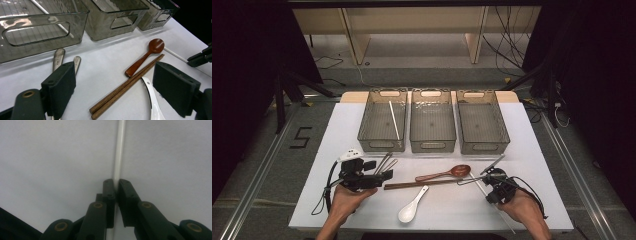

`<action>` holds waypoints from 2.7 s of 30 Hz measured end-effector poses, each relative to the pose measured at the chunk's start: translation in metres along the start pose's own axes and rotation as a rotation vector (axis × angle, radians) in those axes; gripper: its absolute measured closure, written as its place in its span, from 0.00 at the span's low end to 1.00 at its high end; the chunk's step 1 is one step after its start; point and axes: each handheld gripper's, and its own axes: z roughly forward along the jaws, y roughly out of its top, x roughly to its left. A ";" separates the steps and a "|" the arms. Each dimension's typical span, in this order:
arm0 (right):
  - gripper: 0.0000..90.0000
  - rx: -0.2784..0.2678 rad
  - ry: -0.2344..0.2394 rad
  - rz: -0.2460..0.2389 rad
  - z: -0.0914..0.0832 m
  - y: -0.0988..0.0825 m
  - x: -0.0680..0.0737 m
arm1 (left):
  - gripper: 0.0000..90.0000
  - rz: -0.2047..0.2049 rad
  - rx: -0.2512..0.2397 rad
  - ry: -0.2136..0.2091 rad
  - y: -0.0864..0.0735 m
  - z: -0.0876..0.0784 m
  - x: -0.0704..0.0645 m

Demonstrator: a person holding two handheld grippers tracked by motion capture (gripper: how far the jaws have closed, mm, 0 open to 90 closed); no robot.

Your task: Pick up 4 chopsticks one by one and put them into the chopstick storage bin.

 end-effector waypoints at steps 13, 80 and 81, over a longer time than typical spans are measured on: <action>0.95 0.019 0.009 0.015 0.001 0.003 -0.003 | 0.20 0.009 0.006 -0.002 -0.001 0.003 -0.002; 0.95 -0.497 0.281 -0.037 -0.060 0.080 0.047 | 0.21 -0.061 0.064 -0.120 -0.004 0.032 -0.045; 0.95 -0.501 0.282 -0.036 -0.060 0.081 0.048 | 0.21 -0.069 0.069 -0.137 -0.004 0.034 -0.047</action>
